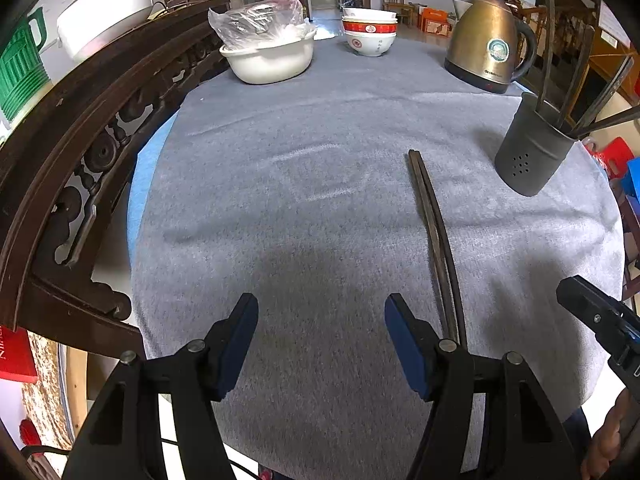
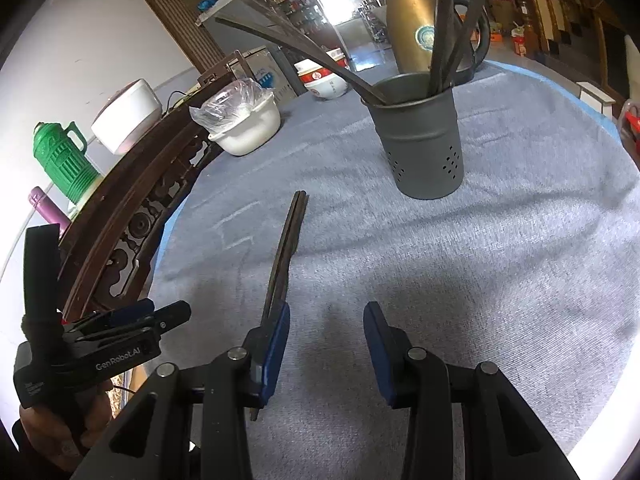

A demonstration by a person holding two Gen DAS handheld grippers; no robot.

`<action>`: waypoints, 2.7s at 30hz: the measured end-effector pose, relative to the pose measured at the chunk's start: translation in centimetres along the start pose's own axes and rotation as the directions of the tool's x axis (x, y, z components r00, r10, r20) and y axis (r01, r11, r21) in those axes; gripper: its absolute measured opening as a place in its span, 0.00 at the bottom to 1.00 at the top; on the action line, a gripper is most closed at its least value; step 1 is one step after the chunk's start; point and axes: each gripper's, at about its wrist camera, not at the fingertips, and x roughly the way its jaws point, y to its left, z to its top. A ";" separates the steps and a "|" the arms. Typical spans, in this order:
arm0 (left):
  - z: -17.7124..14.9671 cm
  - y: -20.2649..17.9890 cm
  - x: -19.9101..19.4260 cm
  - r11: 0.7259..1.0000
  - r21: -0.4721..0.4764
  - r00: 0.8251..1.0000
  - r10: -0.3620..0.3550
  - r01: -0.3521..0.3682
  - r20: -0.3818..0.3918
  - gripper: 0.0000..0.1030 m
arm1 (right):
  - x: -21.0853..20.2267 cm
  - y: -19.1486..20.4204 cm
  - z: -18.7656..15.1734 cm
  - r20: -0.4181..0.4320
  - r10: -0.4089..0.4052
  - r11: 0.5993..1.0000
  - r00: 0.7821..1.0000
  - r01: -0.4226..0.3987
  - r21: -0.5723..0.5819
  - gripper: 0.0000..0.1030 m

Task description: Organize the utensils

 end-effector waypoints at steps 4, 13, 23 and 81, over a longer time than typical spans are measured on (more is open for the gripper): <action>0.3 -0.3 0.3 1.000 0.010 1.000 0.005 -0.004 -0.004 0.65 | 0.3 -0.4 0.0 -0.006 0.004 1.000 1.000 -0.004 0.013 0.41; 1.0 -1.4 0.9 0.999 0.040 1.000 0.026 -0.025 -0.014 0.65 | 0.7 -1.6 0.0 -0.006 0.019 0.998 1.000 -0.019 0.052 0.41; 2.0 -3.2 1.3 0.993 0.095 0.997 0.075 -0.074 -0.001 0.65 | 0.7 -2.9 0.2 0.011 0.046 0.995 0.999 -0.046 0.086 0.41; 7.9 -3.8 6.6 0.996 0.032 0.997 -0.082 0.082 -0.011 0.65 | 1.0 -4.9 0.5 0.026 0.048 0.988 0.999 -0.051 0.143 0.41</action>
